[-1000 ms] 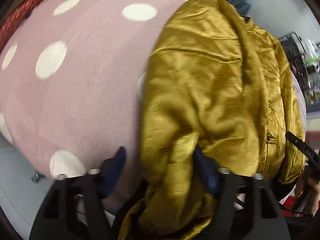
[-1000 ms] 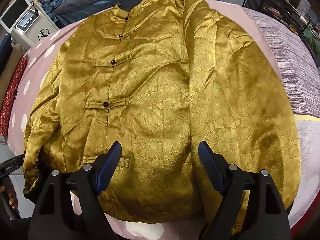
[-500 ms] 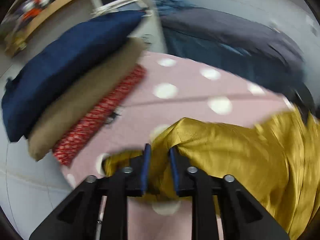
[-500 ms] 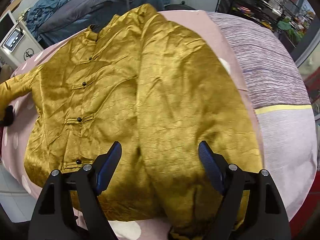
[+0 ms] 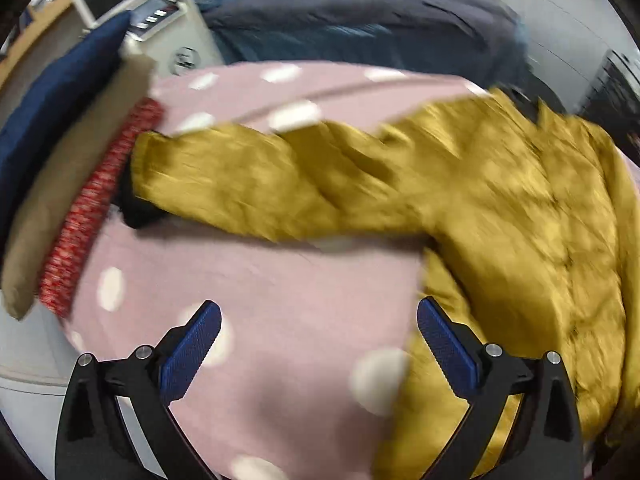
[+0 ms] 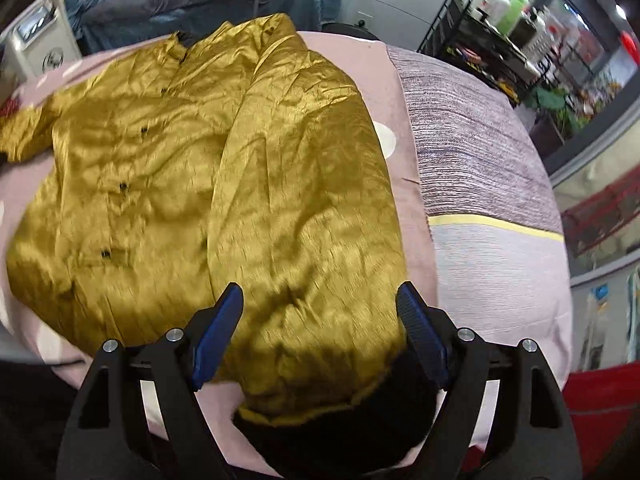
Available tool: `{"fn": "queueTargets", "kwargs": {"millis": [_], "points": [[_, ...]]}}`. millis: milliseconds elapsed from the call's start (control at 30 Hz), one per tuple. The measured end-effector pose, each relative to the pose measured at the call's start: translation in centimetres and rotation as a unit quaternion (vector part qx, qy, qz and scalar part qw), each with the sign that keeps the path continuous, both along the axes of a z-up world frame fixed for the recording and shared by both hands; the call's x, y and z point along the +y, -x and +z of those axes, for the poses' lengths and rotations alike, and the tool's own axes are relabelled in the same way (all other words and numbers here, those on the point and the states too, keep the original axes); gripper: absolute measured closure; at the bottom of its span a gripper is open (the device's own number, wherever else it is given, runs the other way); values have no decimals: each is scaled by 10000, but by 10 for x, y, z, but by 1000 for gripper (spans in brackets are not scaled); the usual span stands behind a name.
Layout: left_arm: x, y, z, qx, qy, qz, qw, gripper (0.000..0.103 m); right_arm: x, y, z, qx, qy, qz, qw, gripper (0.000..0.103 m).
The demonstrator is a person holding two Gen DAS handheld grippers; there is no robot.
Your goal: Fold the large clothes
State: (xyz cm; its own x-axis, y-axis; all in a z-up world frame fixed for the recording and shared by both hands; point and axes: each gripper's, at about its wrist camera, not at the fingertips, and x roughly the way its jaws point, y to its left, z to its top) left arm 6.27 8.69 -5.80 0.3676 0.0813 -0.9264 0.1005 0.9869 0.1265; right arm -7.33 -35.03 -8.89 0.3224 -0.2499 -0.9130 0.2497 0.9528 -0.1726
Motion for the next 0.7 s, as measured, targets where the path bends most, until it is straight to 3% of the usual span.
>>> {"fn": "queueTargets", "kwargs": {"millis": [133,400,533,700], "points": [[-43,28,-21,287,288,-351,9986,7,11,18,-11,350,260,446,9981,24],[-75,36,-28,358,139,-739,9965,7,14,21,-45,815,586,507,9937,26],[-76,35,-30,479,177,-719,9961,7,17,17,-58,1010,765,573,9903,64],[-77,45,-34,586,153,-732,9955,7,-6,15,-53,825,432,139,9956,82]]}}
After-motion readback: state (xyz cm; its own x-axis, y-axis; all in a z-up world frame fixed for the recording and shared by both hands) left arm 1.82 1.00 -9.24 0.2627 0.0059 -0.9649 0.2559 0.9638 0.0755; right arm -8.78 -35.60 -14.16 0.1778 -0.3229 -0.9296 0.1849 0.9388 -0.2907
